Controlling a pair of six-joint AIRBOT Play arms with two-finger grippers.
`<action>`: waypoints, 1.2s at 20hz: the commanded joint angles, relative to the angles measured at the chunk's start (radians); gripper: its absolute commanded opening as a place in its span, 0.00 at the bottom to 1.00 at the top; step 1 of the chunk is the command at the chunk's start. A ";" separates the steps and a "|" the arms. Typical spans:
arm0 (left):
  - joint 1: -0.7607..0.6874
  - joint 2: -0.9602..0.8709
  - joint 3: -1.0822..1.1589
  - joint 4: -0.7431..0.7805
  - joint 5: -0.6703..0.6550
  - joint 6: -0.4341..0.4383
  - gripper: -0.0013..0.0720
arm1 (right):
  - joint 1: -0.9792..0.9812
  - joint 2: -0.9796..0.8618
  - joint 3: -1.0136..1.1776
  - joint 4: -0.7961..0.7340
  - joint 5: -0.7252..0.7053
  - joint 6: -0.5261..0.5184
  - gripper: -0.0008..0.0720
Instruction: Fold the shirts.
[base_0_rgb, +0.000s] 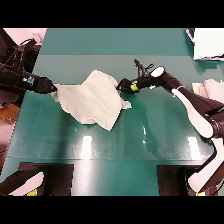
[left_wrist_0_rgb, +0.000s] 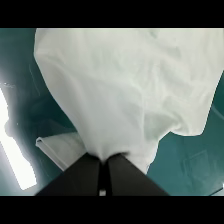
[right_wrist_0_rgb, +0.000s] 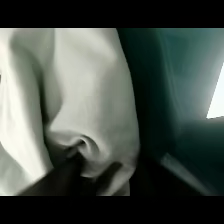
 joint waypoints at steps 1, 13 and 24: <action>0.000 0.001 0.001 -0.001 0.002 -0.003 0.05 | 0.006 -0.026 0.001 0.078 -0.078 -0.023 0.09; 0.000 0.006 0.515 -0.015 -0.010 -0.053 0.05 | -0.296 0.700 0.000 -0.504 0.074 -0.039 0.03; 0.000 0.046 0.800 -0.534 -0.047 -0.074 0.05 | -0.591 1.291 0.001 -0.526 0.118 -0.039 0.03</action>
